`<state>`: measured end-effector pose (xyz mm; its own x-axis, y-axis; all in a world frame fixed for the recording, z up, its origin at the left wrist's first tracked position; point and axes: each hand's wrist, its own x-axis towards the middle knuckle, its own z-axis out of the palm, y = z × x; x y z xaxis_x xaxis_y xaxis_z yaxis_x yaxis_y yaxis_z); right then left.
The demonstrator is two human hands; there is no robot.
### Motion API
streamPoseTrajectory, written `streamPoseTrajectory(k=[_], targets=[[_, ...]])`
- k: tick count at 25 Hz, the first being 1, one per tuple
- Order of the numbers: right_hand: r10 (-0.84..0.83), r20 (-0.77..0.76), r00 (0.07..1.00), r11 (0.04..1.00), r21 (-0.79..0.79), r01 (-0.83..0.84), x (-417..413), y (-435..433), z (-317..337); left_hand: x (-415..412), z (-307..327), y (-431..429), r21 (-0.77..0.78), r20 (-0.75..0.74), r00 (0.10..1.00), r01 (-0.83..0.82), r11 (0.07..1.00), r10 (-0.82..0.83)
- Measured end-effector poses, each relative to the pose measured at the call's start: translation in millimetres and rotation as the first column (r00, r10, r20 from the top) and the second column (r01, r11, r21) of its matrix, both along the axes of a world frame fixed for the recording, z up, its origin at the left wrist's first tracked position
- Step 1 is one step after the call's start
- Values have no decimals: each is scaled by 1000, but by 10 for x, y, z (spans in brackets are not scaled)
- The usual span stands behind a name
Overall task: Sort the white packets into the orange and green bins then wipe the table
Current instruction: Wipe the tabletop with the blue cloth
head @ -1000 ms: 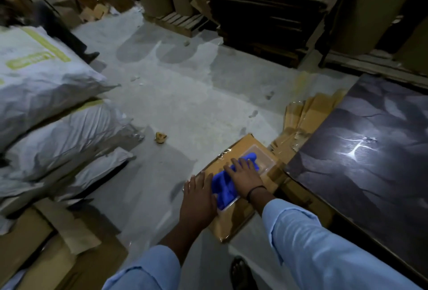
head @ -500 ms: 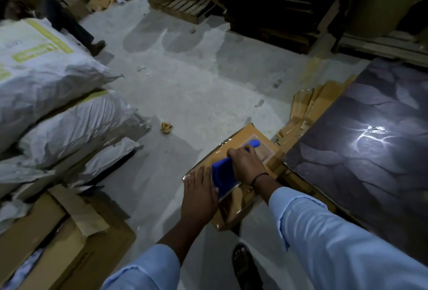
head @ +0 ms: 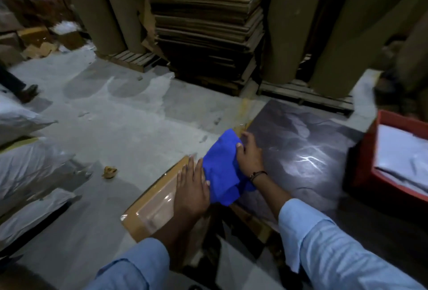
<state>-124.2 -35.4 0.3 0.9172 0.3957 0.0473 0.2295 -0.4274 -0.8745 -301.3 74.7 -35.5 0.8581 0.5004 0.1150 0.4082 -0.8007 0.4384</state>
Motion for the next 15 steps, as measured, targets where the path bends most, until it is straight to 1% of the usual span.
streamPoseTrajectory(k=[3,5,6,8,10,12,13,15], targets=[[-178,-10,984,984,8,178,257,-715,147,322,85,-489,-19,-3,999,39,999,-39],[-227,-45,973,972,47,229,344,-1125,210,482,91,-812,-28,-5,998,62,998,-62],[-232,-80,969,971,37,235,364,-1282,201,536,85,-943,-22,-19,998,65,998,-66],[-218,-152,964,975,-75,209,375,-1559,51,594,56,-1158,-5,-73,995,60,998,-61],[-185,-155,970,952,-273,138,354,-1799,-206,614,7,-1291,-13,-127,991,33,999,-34],[-94,-43,995,872,-486,61,290,-1967,-444,593,-59,-1336,-24,-154,988,-1,1000,-2],[-33,33,999,830,-556,46,255,-2014,-533,571,-97,-1339,-26,-173,985,-10,1000,5],[63,138,988,787,-616,36,198,-1996,-656,516,-191,-1309,-45,-232,973,-16,999,5]])
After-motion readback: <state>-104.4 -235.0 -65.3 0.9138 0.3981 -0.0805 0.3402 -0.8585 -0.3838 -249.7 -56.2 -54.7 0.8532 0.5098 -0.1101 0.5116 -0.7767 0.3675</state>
